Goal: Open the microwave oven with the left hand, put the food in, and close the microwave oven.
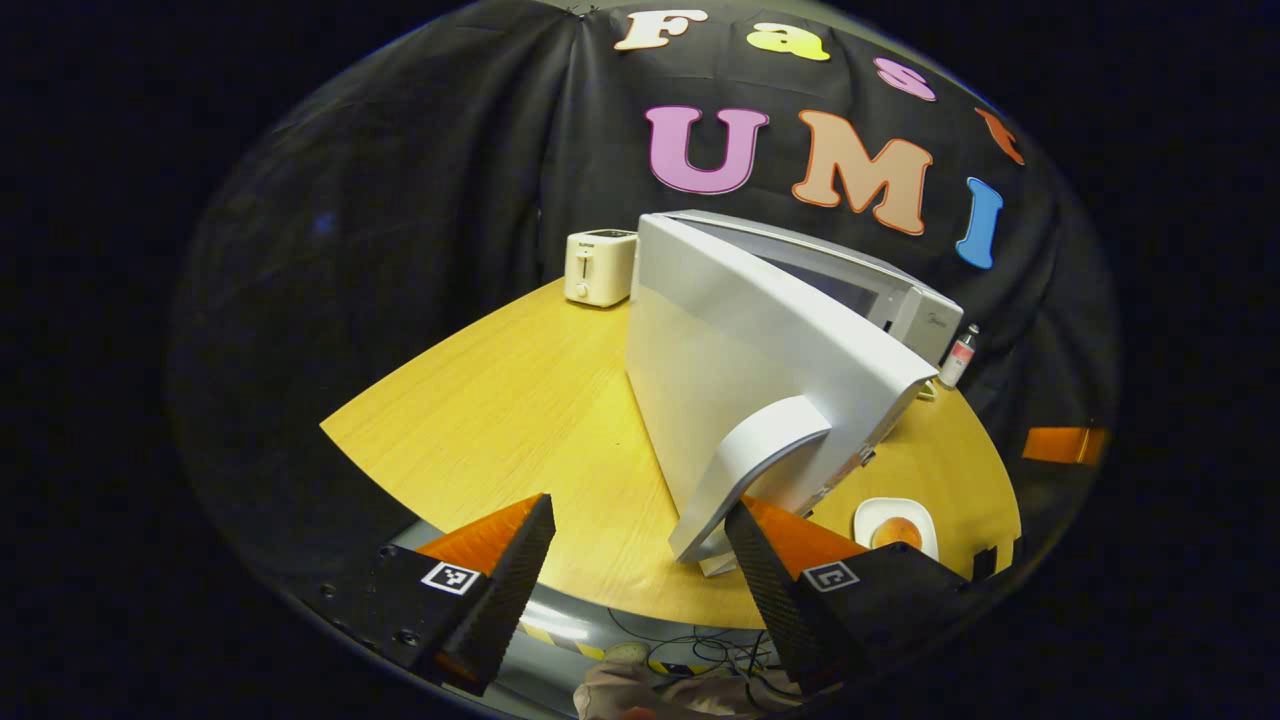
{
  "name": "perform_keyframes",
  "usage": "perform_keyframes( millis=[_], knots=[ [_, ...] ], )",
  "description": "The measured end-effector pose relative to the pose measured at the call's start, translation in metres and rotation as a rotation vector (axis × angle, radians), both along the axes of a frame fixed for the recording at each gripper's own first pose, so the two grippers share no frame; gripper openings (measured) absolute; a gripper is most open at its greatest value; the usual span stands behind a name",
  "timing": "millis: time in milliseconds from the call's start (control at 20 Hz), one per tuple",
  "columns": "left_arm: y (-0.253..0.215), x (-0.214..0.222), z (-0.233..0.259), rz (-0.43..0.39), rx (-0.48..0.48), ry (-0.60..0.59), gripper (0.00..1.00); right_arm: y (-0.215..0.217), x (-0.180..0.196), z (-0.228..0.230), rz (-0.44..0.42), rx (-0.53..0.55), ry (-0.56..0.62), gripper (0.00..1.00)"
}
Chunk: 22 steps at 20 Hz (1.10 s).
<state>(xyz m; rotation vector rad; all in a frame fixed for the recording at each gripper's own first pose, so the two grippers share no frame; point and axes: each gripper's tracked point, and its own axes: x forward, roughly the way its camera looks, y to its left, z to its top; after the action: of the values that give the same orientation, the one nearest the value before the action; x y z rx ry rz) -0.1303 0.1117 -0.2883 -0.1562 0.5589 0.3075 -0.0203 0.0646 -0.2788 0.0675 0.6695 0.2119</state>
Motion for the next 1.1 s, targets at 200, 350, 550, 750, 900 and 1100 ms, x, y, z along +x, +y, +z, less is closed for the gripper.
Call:
perform_keyframes(
  millis=[200, 350, 550, 750, 900, 1100],
  knots=[
    [0.039, -0.016, 0.005, 0.066, 0.005, -0.003, 1.0, 0.015, -0.004, -0.049, 0.014, 0.012, 0.122, 0.96],
    [0.058, -0.027, 0.006, 0.096, -0.036, -0.005, 0.99, 0.026, -0.01, -0.084, 0.026, 0.007, 0.219, 0.96],
    [0.099, -0.042, 0.009, 0.147, 0.025, 0.005, 1.0, 0.035, -0.012, -0.118, 0.044, -0.029, 0.284, 0.93],
    [0.144, -0.051, 0.017, 0.226, 0.068, 0.007, 0.97, 0.041, -0.008, -0.141, 0.055, -0.09, 0.315, 0.96],
    [0.169, -0.055, 0.035, 0.29, 0.063, -0.037, 0.96, 0.043, -0.004, -0.151, 0.055, -0.136, 0.319, 0.96],
    [0.192, -0.064, 0.06, 0.364, 0.056, -0.103, 0.96, 0.049, -0.003, -0.164, 0.053, -0.152, 0.341, 0.96]
  ],
)
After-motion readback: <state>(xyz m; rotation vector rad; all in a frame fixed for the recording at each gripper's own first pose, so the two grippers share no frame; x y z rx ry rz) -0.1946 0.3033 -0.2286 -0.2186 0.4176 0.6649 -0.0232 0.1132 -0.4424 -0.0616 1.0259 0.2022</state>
